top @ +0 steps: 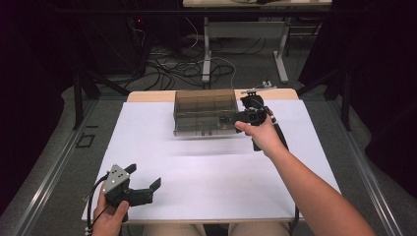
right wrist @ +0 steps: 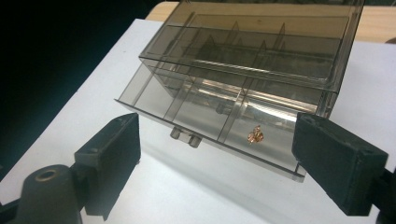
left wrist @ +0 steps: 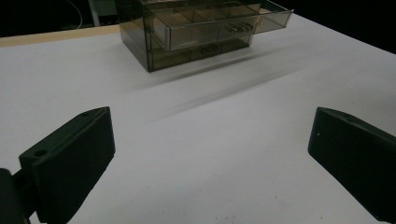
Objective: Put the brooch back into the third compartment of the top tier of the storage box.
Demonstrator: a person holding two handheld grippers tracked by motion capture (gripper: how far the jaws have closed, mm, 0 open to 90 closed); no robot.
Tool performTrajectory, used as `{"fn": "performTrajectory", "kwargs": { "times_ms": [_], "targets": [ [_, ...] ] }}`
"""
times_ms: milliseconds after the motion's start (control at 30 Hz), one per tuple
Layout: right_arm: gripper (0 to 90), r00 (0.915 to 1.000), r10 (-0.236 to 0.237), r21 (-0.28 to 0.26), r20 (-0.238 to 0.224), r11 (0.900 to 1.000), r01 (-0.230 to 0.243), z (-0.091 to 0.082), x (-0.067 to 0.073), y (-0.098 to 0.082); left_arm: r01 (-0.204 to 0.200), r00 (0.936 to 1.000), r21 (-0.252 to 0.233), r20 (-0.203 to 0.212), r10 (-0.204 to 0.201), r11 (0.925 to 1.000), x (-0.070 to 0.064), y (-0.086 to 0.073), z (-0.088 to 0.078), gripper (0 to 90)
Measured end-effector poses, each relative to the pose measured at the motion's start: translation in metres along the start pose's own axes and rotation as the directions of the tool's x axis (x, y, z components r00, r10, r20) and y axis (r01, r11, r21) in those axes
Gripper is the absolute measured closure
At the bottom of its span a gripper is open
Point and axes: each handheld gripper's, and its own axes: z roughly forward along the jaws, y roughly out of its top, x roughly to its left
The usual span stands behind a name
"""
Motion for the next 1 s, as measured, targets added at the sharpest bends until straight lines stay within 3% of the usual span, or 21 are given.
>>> {"fn": "performTrajectory", "kwargs": {
  "times_ms": [133, 267, 667, 800, 1000],
  "targets": [
    [12.8, 0.9991, -0.036, -0.025, 0.022, 0.999, 0.037, -0.008, 0.005, -0.005, 0.000, 1.0000, 0.000, -0.001, 0.000, 1.0000, 0.000, 0.000, 0.000, 0.5],
    [0.0, 0.9994, -0.033, -0.048, 0.003, 0.998, 0.034, -0.017, 0.007, -0.012, 0.001, 1.0000, -0.001, 0.000, -0.001, 1.0000, 0.000, 0.000, 0.000, 0.5],
    [0.0, 0.9975, -0.070, -0.078, 0.012, 0.994, 0.071, -0.048, 0.004, -0.040, 0.004, 1.0000, -0.004, -0.002, -0.004, 1.0000, -0.001, 0.000, -0.001, 0.5],
    [0.0, 0.9917, -0.121, -0.094, 0.043, 0.988, 0.125, -0.059, -0.001, -0.054, 0.001, 1.0000, -0.005, -0.002, -0.001, 1.0000, 0.000, 0.000, -0.001, 0.6],
    [0.0, 0.9914, -0.112, -0.116, 0.068, 0.986, 0.119, -0.076, -0.013, -0.076, 0.002, 1.0000, -0.005, -0.005, -0.002, 1.0000, 0.000, 0.000, -0.001, 0.6]
  ]
}}
